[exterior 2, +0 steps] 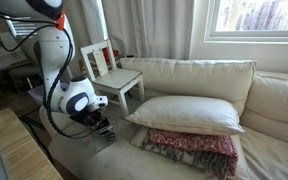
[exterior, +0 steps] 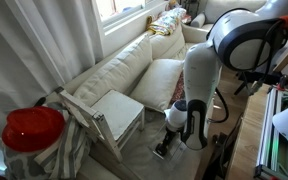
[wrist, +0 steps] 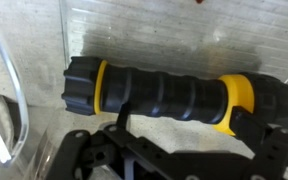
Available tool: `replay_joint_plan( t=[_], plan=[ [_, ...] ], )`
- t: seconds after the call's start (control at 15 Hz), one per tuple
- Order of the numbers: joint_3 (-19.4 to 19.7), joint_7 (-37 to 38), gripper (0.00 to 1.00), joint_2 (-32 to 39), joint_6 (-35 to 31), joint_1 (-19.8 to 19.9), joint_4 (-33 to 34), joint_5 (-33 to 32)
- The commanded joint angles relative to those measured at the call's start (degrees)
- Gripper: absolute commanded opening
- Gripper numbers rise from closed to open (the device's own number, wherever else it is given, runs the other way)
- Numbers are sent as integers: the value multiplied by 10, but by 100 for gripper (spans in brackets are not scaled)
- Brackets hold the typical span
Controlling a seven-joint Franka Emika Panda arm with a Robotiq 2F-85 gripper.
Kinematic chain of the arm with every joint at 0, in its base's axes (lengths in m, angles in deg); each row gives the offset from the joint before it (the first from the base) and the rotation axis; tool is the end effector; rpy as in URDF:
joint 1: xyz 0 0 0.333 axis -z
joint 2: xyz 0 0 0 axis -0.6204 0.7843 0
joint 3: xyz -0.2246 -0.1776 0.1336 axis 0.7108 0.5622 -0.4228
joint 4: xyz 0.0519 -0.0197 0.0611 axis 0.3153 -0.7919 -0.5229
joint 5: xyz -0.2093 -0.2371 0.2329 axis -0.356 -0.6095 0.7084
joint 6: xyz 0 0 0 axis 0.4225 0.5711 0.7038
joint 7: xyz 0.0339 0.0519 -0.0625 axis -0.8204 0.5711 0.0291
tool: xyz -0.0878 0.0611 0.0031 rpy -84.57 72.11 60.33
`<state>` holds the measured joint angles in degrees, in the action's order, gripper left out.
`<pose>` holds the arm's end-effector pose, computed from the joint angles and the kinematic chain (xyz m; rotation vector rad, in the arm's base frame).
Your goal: Put the black torch on the pillow
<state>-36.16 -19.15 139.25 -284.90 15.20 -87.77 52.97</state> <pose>0.4183 0.1751 -0.1457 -3.0931 -0.2519 -0.2225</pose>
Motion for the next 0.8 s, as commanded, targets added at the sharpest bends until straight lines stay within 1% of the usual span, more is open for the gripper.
replay_joint_plan(
  t=[0.0, 0.2, 0.33, 0.6, 0.73],
  plan=[
    [-14, 13, 100, 31, 7, 9, 18, 32],
    [-15, 17, 100, 17, 46, 10, -1, 43],
    [-12, 20, 100, 6, 86, 10, -12, 45],
    [-2, 22, 100, -16, 145, 1, -23, 34],
    [-3, 15, 100, -24, 168, 2, -23, 23]
  ],
)
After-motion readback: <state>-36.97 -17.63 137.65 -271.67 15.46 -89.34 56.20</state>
